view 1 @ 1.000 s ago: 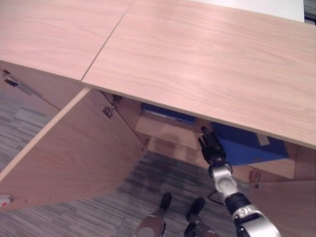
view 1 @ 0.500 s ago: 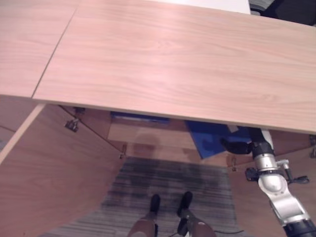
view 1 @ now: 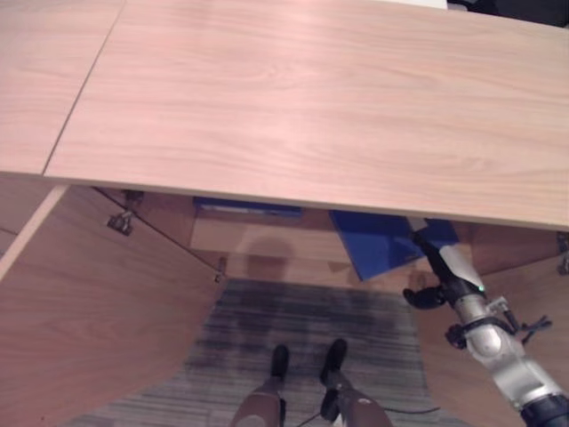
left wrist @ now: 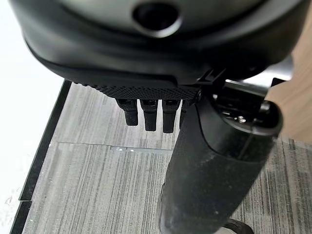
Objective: Put the empty folder in the office cabinet
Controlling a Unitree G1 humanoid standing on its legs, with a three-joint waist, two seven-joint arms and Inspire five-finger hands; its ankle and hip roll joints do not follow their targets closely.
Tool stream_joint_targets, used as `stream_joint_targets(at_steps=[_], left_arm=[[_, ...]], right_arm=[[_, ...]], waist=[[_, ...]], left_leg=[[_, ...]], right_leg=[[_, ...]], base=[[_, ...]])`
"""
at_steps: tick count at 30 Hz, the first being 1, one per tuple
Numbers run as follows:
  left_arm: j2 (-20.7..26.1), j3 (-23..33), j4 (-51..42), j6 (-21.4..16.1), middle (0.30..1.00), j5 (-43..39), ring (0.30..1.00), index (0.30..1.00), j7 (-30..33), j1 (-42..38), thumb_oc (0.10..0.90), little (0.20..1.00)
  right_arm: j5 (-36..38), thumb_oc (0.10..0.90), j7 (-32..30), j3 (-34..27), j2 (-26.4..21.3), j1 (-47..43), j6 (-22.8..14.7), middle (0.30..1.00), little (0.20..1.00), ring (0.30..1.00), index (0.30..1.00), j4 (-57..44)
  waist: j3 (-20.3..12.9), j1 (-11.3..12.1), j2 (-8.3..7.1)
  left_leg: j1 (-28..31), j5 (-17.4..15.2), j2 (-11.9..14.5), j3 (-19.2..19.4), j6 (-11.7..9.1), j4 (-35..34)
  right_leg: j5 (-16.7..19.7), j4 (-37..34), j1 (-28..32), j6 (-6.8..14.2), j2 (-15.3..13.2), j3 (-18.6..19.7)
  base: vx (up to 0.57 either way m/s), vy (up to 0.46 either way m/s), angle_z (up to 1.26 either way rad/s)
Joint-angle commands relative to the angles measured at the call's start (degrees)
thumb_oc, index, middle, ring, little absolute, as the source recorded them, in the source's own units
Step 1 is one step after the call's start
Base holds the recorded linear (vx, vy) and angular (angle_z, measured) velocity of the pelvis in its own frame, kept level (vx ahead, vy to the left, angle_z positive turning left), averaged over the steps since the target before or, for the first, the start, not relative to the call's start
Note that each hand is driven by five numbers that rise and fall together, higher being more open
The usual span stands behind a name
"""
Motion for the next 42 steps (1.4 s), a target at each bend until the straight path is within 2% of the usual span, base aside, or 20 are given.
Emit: stream_joint_targets(at_steps=[1, 4, 7, 10, 16, 18, 22, 26, 31, 32, 33, 34, 35, 36, 42], left_arm=[[4.22, -0.73, 3.68, -0.22, 0.900, 1.36, 0.900, 0.900, 2.81, 2.34, 0.800, 0.900], [4.76, -1.05, 3.61, -0.31, 0.900, 1.19, 0.900, 0.900, 2.90, 1.95, 0.800, 0.900], [5.25, -2.16, 3.65, -0.64, 0.900, 0.09, 0.900, 0.900, 3.16, 0.99, 0.800, 0.900], [5.25, -2.33, 3.62, -0.72, 0.900, -0.16, 0.900, 0.900, 3.22, 0.74, 0.800, 0.900], [5.62, -4.66, 2.41, -1.74, 0.900, -2.82, 0.900, 0.900, 3.94, -1.25, 0.800, 0.900], [5.78, -5.61, 0.86, -2.28, 0.900, -3.58, 0.900, 0.900, 4.16, -1.76, 0.800, 0.900], [5.67, -6.44, -0.27, -2.74, 0.900, -4.30, 0.900, 0.900, 4.04, -2.07, 0.800, 0.900], [5.37, -7.79, -1.46, -3.09, 0.900, -5.60, 0.900, 0.900, 4.32, -2.92, 0.800, 0.900], [5.03, -8.30, -1.89, -3.50, 0.900, -6.84, 0.900, 0.900, 4.81, -3.69, 0.800, 0.900], [5.06, -8.56, -2.27, -3.57, 0.900, -6.90, 0.900, 0.900, 4.92, -3.79, 0.800, 0.900], [5.00, -8.60, -2.34, -3.57, 0.900, -6.90, 0.900, 0.900, 4.94, -3.84, 0.800, 0.900], [5.27, -8.70, -2.89, -3.84, 0.900, -7.56, 0.900, 0.900, 4.85, -4.02, 0.800, 0.900], [5.39, -8.95, -3.03, -3.84, 0.900, -7.72, 0.900, 0.900, 4.83, -3.95, 0.800, 0.900], [5.63, -9.08, -2.97, -3.80, 0.900, -7.69, 0.900, 0.900, 4.68, -3.76, 0.800, 0.900], [6.88, -9.53, -2.89, -3.70, 0.900, -7.58, 0.900, 0.900, 3.81, -3.48, 0.800, 0.900]], right_arm=[[-4.94, 0.800, -4.52, 1.96, -5.86, -10.30, -1.35, 0.900, 0.900, 0.900, 0.900, -0.59], [-4.39, 0.800, -4.58, 4.09, -6.21, -13.48, -0.70, 0.900, 0.900, 0.900, 0.900, 2.12], [-3.56, 0.800, -5.83, 6.55, -5.50, -18.63, 0.11, 0.900, 0.900, 0.900, 0.900, 6.32], [-3.48, 0.800, -6.18, 7.02, -5.22, -19.70, 0.31, 0.900, 0.900, 0.900, 0.900, 6.65], [-4.22, 0.800, -8.36, 10.38, -5.80, -27.97, 1.24, 0.900, 0.900, 0.900, 0.900, 8.20], [-8.40, 0.800, -8.27, 14.21, -7.72, -32.74, 2.02, 0.900, 0.900, 0.900, 0.900, 9.53], [-10.31, 0.800, -8.05, 17.09, -8.65, -35.60, 2.56, 0.900, 0.900, 0.900, 0.900, 10.79], [-15.53, 0.800, -9.64, 19.53, -8.75, -41.35, 5.68, 0.900, 0.900, 0.900, 0.900, 14.15], [-17.98, 0.800, -11.77, 22.63, -8.48, -48.49, 7.38, 0.900, 0.900, 0.900, 0.900, 16.93], [-18.25, 0.800, -11.47, 23.15, -8.86, -49.54, 7.44, 0.900, 0.900, 0.900, 0.900, 17.17], [-18.23, 0.800, -11.47, 23.20, -8.94, -49.66, 7.46, 0.900, 0.900, 0.900, 0.900, 17.22], [-18.39, 0.800, -11.31, 24.40, -9.51, -51.28, 7.64, 0.900, 0.900, 0.900, 0.900, 17.60], [-17.48, 0.800, -11.08, 24.99, -9.76, -51.94, 7.26, 0.900, 0.900, 0.900, 0.900, 17.90], [-16.76, 0.800, -10.35, 25.44, -9.82, -52.40, 7.18, 0.900, 0.900, 0.900, 0.900, 18.39], [-14.27, 0.800, -6.22, 31.55, -9.07, -57.52, 6.42, 0.900, 0.900, 0.900, 0.900, 23.32]], waist=[[-0.97, 1.35, -2.53], [-0.12, 1.56, -2.56], [2.16, 2.30, -2.39], [2.66, 2.41, -2.42], [6.73, 2.99, -2.96], [8.83, 3.47, -3.34], [10.38, 3.59, -3.31], [12.55, 3.42, -3.12], [13.51, 3.68, -3.31], [13.28, 3.85, -3.04], [13.81, 3.69, -3.22], [14.21, 3.73, -3.18], [14.37, 3.70, -3.33], [13.94, 3.93, -3.30], [14.64, 4.66, -4.04]], left_leg=[[-0.01, -3.44, -0.48, -2.60, 0.63, -0.78], [-0.43, -3.25, -0.56, -2.69, 0.68, -0.78], [-1.59, -2.81, -0.51, -2.30, 0.83, -0.55], [-1.99, -2.69, -0.50, -2.18, 0.84, -0.35], [-7.35, -2.89, -0.83, -1.73, 0.76, 3.47], [-9.72, -3.03, -1.01, -1.53, 0.84, 4.85], [-11.05, -3.23, -1.22, -1.48, 0.91, 6.00], [-13.51, -4.41, -1.71, -0.73, 1.08, 9.05], [-14.77, -4.75, -1.78, -0.18, 1.30, 10.11], [-14.18, -6.31, -1.25, -0.85, 0.95, 9.94], [-14.89, -4.85, -1.76, -0.19, 1.23, 10.22], [-15.11, -4.78, -1.78, -0.38, 1.19, 10.38], [-15.11, -4.72, -1.74, -0.35, 1.14, 10.40], [-14.37, -6.16, -1.17, -0.99, 0.82, 10.07], [-14.51, -6.14, -0.88, -1.19, 0.64, 9.85]], right_leg=[[-1.53, 0.37, 1.88, 5.56, -1.92, 1.04], [-1.33, 0.52, 1.34, 5.56, -1.91, 1.20], [-0.88, 1.05, -0.07, 5.49, -2.09, 1.39], [-0.84, 1.26, -0.50, 5.46, -2.13, 1.45], [-0.26, 2.87, -4.19, 5.24, -2.96, 1.22], [0.09, 3.43, -6.13, 5.22, -2.98, 1.30], [0.06, 4.32, -7.25, 5.14, -3.39, 1.08], [0.36, 5.49, -9.00, 5.02, -3.96, 1.08], [0.87, 5.68, -10.09, 4.99, -3.88, 1.73], [-0.28, 5.61, -9.69, 5.56, -3.16, 2.51], [0.79, 5.71, -10.20, 4.96, -3.84, 1.72], [0.74, 5.79, -10.48, 4.91, -3.87, 1.69], [0.77, 5.80, -10.52, 4.89, -3.83, 1.67], [-0.32, 5.69, -9.97, 5.46, -3.02, 2.40], [-0.06, 5.36, -10.11, 5.33, -2.60, 2.42]], base=[[0.00, 0.000, 0.00], [-0.04, -0.007, 0.03], [-0.07, 0.001, -0.04], [-0.03, 0.000, 0.00], [-0.08, -0.017, 0.03], [-0.11, -0.022, 0.08], [-0.06, -0.006, 0.00], [-0.06, 0.009, 0.02], [-0.01, 0.005, -0.03], [-0.01, -0.004, -0.06], [-0.02, -0.008, -0.05], [-0.11, 0.009, -0.02], [0.08, -0.031, 0.02], [0.09, -0.037, 0.03], [0.02, -0.008, 0.00]])
